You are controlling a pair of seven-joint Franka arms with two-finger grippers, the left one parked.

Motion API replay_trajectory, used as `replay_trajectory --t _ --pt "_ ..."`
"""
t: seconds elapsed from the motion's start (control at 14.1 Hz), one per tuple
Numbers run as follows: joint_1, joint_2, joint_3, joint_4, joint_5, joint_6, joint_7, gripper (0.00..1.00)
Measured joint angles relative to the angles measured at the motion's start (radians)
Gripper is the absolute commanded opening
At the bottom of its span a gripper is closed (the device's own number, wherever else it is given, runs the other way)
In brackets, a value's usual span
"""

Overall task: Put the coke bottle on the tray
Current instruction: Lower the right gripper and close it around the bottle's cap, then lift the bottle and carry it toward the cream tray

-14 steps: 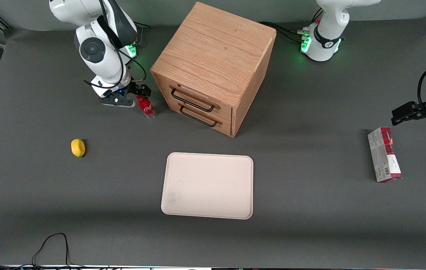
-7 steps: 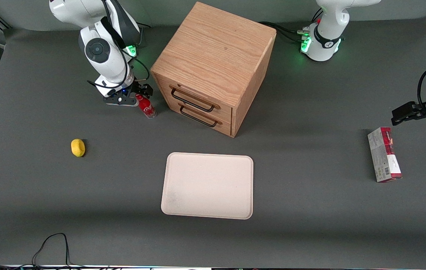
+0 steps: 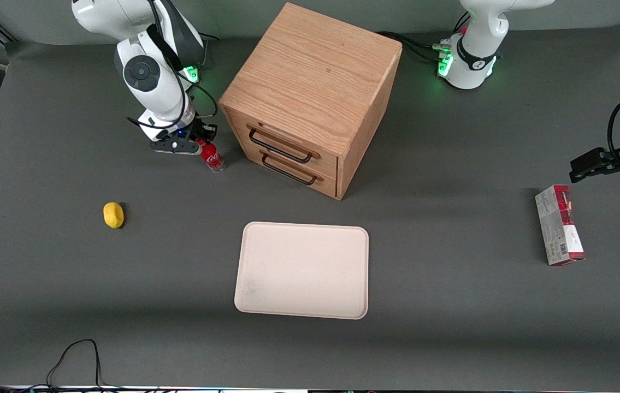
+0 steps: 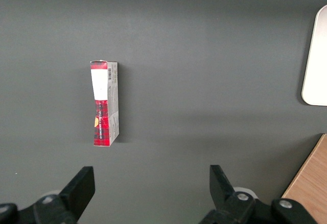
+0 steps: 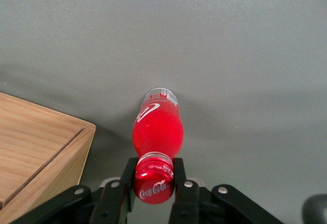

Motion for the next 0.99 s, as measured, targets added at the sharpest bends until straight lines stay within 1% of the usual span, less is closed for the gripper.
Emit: replay_trajectory --t 0.14,0.28,0.57,0.85,0.99 --pt "0.0 0.01 0.0 0.023 0.0 -0.027 0.0 0.0" --pt "-0.005 0.043 -0.002 0.129 0.0 -0.134 0.0 0.0" --pt "-0.055 0.118 -0.01 0.456 0.0 -0.413 -0.001 0.0" --pt "-0.111 0.17 -0.012 0.765 0.0 -0.633 -0.005 0.0" --pt "-0.129 0.227 -0.013 0.939 0.0 -0.761 -0.006 0.0"
